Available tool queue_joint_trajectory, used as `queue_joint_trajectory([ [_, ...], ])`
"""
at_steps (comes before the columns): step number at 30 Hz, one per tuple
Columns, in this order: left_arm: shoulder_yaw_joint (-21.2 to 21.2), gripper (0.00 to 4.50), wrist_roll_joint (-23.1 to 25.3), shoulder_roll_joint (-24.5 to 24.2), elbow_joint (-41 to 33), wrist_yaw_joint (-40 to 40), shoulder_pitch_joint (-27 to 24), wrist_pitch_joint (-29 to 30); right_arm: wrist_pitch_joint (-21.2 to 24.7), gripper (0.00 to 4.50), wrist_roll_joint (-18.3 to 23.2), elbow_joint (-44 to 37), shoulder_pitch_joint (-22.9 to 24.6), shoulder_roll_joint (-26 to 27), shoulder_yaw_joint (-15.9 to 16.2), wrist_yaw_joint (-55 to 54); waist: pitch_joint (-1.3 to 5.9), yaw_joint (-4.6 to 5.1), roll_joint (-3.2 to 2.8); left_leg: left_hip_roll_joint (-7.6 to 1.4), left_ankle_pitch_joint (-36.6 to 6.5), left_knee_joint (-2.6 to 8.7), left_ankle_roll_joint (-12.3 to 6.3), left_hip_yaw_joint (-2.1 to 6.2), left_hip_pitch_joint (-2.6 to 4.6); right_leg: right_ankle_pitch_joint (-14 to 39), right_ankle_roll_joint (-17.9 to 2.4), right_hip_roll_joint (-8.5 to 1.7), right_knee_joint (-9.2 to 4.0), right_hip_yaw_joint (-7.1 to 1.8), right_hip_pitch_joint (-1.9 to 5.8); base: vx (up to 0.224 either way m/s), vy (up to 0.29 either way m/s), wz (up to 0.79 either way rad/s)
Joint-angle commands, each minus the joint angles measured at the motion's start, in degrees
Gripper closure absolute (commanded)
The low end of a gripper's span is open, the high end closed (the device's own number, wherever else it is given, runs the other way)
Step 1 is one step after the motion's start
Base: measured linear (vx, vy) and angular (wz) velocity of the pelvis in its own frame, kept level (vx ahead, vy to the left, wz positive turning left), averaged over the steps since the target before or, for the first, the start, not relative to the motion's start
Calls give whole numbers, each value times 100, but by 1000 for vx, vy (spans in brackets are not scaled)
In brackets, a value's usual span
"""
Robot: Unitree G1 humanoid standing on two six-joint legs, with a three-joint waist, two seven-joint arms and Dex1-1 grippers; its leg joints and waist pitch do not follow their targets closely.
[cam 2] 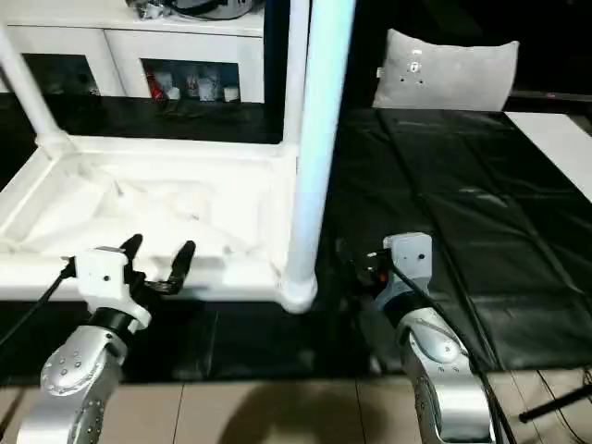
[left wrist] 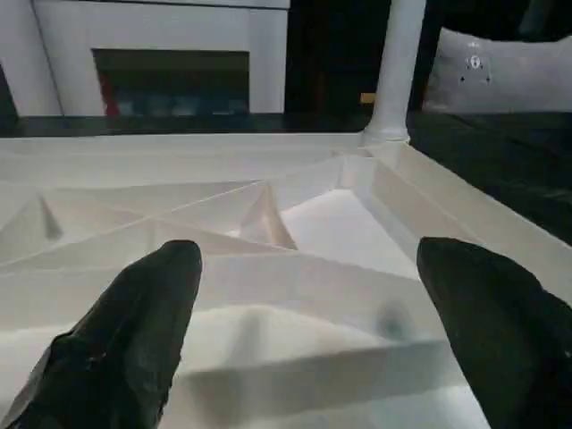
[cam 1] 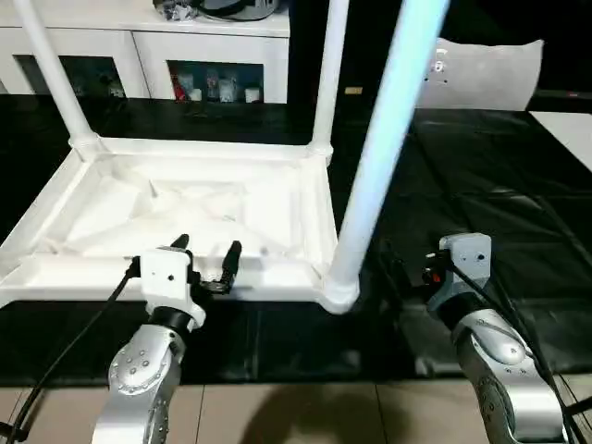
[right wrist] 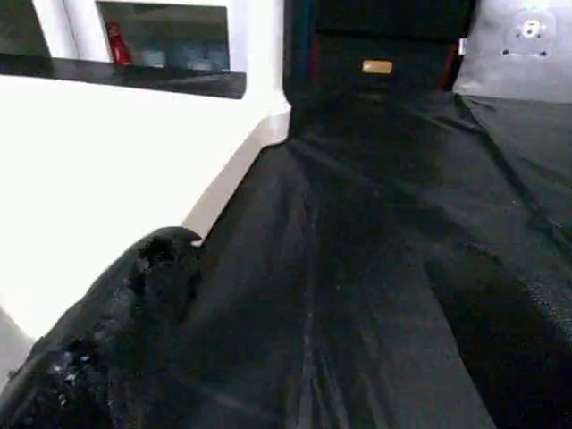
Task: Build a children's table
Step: Rotate table base
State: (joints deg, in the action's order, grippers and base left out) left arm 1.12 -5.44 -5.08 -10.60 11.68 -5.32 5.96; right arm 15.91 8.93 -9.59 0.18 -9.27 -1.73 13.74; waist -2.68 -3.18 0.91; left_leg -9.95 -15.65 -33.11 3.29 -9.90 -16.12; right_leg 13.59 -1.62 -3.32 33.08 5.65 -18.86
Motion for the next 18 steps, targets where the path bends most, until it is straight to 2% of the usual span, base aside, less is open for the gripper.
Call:
queue_joint_trajectory([
  [1, -49, 10, 46, -21, -116, 1, 27, 12, -13, 0, -56, -53, 37, -41, -3, 8, 359, -24, -3, -87, -45, 313, -992, 41, -173, 466, -1428, -341, -273, -368, 477, 118, 15, 3],
  [2, -51, 10, 55, -22, -91, 0, 33, -1, -31, 0, -63, -36, 41, -42, 4, 6, 389, -34, -1, -36, 300, 262, -1145, 51, -218, 54, -1510, -319, -217, -373, 538, 116, 21, 3],
  [3, -53, 10, 61, -24, -74, 0, 37, -11, -43, 0, -67, -24, 43, -43, 9, 6, 412, -42, -14, -15, 607, 225, -1301, 69, -217, -273, -1533, -287, -161, -355, 549, 116, 21, 3],
  [4, -52, 10, 62, -29, -68, 1, 39, -10, -49, 0, -79, -27, 51, -46, 26, 5, 423, -32, -28, -24, 797, 211, -1374, 92, -192, -433, -1536, -261, -113, -328, 526, 115, 24, 3],
  [5, -50, 10, 61, -48, -73, 11, 37, -2, -51, 0, -103, -46, 72, -48, 62, 5, 438, -4, -49, -40, 1161, 180, -1577, 142, -121, -697, -1477, -207, -32, -268, 466, 105, 24, 5],
  [6, -52, 10, 54, -60, -80, 16, 34, 3, -53, 0, -113, -57, 84, -50, 83, 3, 435, 42, -37, -76, 1435, 151, -1823, 200, 9, -831, -1398, -167, 46, -232, 350, 105, 24, 5],
  [7, -52, 10, 54, -60, -80, 16, 34, 3, -53, 0, -113, -57, 84, -50, 83, 3, 433, 50, -45, -100, 1565, 137, -1947, 232, 77, -839, -1373, -169, 83, -219, 296, 101, 18, 7],
  [8, -55, 10, 44, -74, -89, 16, 29, 9, -66, 0, -131, -61, 100, -55, 106, 2, 433, 79, -49, -95, 1744, 89, -2160, 275, 161, -893, -1347, -171, 144, -226, 221, 91, 7, 12],
  [9, -57, 10, 37, -82, -91, 23, 29, 16, -72, 0, -140, -63, 106, -56, 113, 0, 411, 72, -15, -48, 1707, 44, -2240, 254, 160, -960, -1403, -204, 146, -290, 226, 91, 7, 12],
  [10, -56, 10, 29, -91, -92, 31, 27, 20, -75, 0, -145, -65, 115, -52, 119, -4, 407, 70, 2, 21, 1670, 14, -2231, 227, 74, -997, -1460, -216, 133, -331, 312, 68, -5, 13],
  [11, -55, 10, 28, -102, -84, 53, 27, 26, -87, 0, -156, -56, 132, -43, 123, -13, 381, 1, 44, 231, 1345, -109, -2061, 152, -278, -1061, -1580, -277, 32, -517, 631, 0, 0, 0],
  [12, -56, 10, 28, -108, -81, 61, 27, 28, -91, 0, -160, -54, 139, -41, 125, -16, 360, -83, 23, 196, 1060, -172, -1772, 179, -466, -964, -1729, -405, -47, -634, 787, 0, 0, 0],
  [13, -56, 10, 28, -108, -81, 61, 27, 28, -91, 0, -160, -54, 139, -41, 125, -16, 347, -92, 0, 163, 1028, -170, -1628, 208, -505, -913, -1750, -390, -53, -624, 819, 0, 0, 0],
  [14, -61, 10, 26, -118, -77, 78, 30, 35, -96, 0, -179, -42, 149, -41, 125, -35, 356, -100, -87, 110, 1119, -106, -1340, 239, -385, -948, -1689, -264, 1, -522, 755, 0, 0, 0],
  [15, -66, 10, 25, -123, -73, 86, 35, 37, -97, 0, -184, -41, 153, -40, 124, -42, 372, 26, -147, -77, 1536, 43, -1371, 407, 47, -1010, -1468, -56, 186, -287, 425, 0, 0, 0],
  [16, -68, 10, 19, -130, -69, 95, 36, 36, -98, 0, -189, -45, 161, -35, 127, -50, 373, 124, -166, -181, 1860, 70, -1662, 590, 256, -899, -1245, -13, 299, -205, 234, 85, -66, 12],
  [17, -70, 10, 15, -136, -67, 101, 36, 36, -98, 0, -191, -48, 166, -31, 129, -55, 350, 240, -185, -490, 1892, 114, -2321, 893, 744, -72, -870, -136, 456, -141, -342, 85, -68, 9],
  [18, -76, 10, 10, -144, -66, 101, 36, 36, -101, 0, -195, -53, 173, -32, 135, -60, 284, 280, -86, -582, 1359, 168, -2537, 904, 708, 197, -776, -340, 439, -271, -359, 85, -68, 9],
])
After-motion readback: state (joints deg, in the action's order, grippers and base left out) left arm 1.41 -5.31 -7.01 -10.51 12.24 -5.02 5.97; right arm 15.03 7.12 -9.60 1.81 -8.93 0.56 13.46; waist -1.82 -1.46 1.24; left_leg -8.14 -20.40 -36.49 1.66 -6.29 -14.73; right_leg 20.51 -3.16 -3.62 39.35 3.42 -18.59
